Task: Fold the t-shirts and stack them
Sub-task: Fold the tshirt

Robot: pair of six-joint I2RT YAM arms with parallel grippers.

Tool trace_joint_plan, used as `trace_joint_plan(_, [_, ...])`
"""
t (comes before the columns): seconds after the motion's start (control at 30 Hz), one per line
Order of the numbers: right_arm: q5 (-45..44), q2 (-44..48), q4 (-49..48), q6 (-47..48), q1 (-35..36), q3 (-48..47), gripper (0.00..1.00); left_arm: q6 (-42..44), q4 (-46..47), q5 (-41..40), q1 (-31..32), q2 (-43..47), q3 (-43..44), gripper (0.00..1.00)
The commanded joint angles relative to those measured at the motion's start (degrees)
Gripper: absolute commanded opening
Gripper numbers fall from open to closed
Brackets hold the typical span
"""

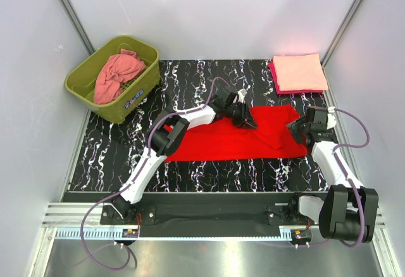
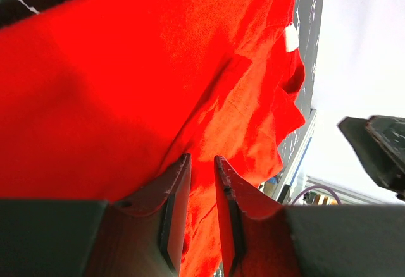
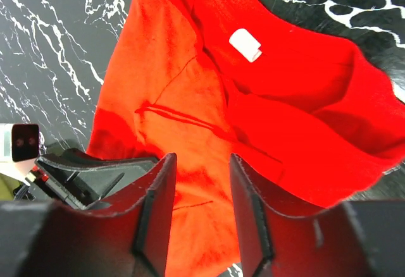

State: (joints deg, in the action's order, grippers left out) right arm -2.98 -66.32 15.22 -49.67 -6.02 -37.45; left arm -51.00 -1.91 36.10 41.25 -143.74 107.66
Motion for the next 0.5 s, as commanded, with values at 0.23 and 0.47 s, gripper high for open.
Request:
trace_joint_plan(0.23, [14.03,-6.79,-0.71,-1.48,-0.04,-0.44,0.24,1.70,-3.45,-2.87,-0.21,1.10,1.50,0.32])
trace_joint_plan(0.47, [7.74,-16.10,1.12,0.18,-0.13,0.80,0.14,1.78,-6.87,-5.33,-0.30,1.27,2.03,0.34])
